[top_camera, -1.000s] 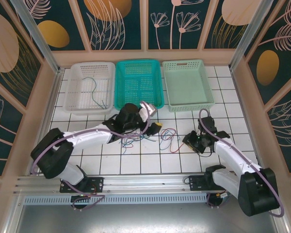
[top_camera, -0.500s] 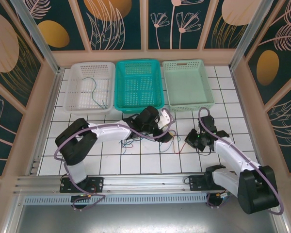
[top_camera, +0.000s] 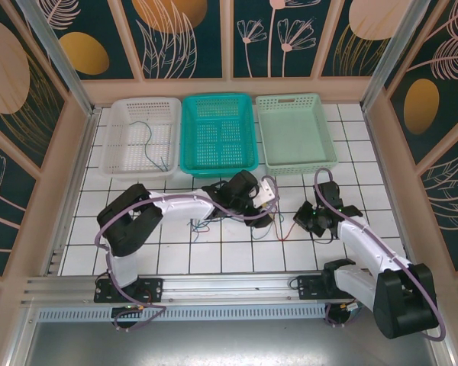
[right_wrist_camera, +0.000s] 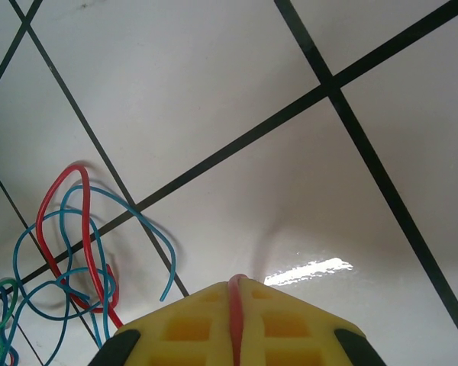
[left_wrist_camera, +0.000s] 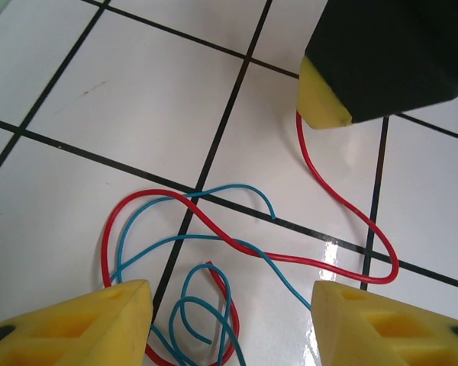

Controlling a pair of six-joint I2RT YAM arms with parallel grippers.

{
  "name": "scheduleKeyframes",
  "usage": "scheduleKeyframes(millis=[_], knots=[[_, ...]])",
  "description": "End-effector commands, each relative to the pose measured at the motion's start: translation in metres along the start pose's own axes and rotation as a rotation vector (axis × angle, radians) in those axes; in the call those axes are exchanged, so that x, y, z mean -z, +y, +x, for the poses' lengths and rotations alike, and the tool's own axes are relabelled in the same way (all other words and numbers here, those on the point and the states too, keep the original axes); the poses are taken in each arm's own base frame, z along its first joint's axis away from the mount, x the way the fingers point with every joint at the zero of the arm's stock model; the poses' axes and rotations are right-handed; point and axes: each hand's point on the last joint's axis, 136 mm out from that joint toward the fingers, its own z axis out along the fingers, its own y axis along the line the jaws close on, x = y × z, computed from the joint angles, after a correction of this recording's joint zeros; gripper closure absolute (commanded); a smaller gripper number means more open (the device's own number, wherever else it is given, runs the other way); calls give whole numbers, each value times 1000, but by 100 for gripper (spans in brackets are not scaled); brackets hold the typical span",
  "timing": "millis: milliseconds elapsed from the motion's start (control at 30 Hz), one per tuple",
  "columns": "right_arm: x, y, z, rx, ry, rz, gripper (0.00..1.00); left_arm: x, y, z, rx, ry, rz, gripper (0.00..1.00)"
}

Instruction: Untangle the cables

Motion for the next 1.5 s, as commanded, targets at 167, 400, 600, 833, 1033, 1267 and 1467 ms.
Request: scheduleKeyframes(millis=[167,400,600,833,1033,1267,1467], knots=[[7,1,-10,8,-48,-1,100,-17,10,19,-11,83,-41,58],[7,-6,-13,0,-69,19,100,-7,19,5,-12,27,-110,94],[8,-18,-24,-7,-136,84,100,32,19,-53,-24,-185,-177,100],[17,-34,-44,-24,-261,176,100,114,8,-134,-55,-521,-237,100],[21,-43,-54,-45,-334,202,100,188,10,-164,-54,-724,-372,100],[14,-49,-55,-40,-332,228,100,259,11,-177,-31,-895,-478,100],[17,-46,-57,-31,-339,220,100,274,2,-187,-31,-937,-440,100]])
